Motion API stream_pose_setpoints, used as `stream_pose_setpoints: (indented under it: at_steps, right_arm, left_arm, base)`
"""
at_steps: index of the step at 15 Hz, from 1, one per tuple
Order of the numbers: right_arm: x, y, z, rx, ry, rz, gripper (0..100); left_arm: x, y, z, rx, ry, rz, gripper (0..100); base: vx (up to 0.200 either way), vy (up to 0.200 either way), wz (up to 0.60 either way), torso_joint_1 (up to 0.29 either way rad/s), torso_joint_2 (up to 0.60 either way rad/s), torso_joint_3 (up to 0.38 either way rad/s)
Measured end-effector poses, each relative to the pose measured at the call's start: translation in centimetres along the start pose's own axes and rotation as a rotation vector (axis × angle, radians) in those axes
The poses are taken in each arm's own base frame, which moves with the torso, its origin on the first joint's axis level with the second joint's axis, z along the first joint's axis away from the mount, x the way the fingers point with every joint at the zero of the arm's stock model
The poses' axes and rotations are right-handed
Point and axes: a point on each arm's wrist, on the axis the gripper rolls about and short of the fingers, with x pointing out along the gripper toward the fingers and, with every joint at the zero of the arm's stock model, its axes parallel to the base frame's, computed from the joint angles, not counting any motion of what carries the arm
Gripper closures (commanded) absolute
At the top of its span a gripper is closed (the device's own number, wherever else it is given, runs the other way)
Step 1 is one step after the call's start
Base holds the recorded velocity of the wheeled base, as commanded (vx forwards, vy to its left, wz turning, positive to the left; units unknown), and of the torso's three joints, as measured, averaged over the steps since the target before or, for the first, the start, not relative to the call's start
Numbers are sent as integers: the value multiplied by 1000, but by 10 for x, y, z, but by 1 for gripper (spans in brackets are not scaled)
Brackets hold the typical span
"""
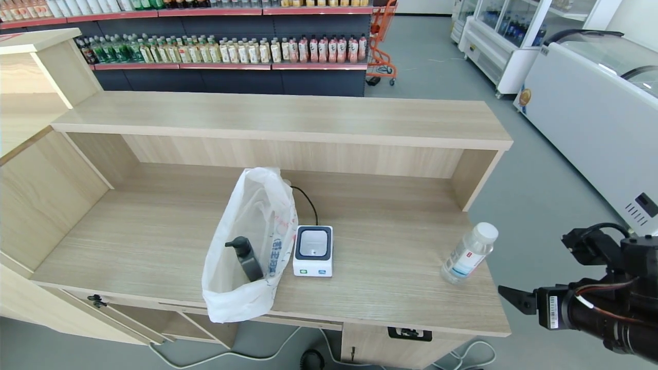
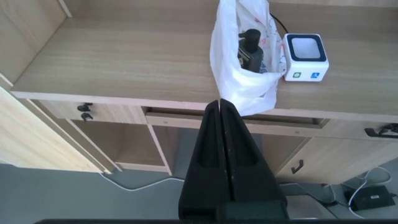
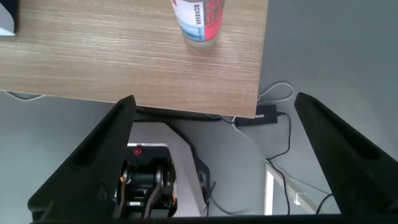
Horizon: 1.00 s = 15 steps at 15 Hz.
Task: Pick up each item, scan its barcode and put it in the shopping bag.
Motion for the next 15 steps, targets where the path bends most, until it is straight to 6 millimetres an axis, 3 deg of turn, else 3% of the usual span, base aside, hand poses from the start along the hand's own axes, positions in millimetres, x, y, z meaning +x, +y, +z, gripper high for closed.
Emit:
stream_pose_setpoints:
  at_steps: [10, 15]
  right_arm:
    - [54, 6, 2, -13, -111, -8, 0]
    - [82, 9, -6, -90, -162, -2, 0]
  left_arm:
    - [0, 0, 0, 0, 0, 0, 100]
    - [0, 0, 0, 0, 0, 0, 100]
  base:
    - [0, 0, 0, 0, 0, 0]
    - [0, 0, 0, 0, 0, 0]
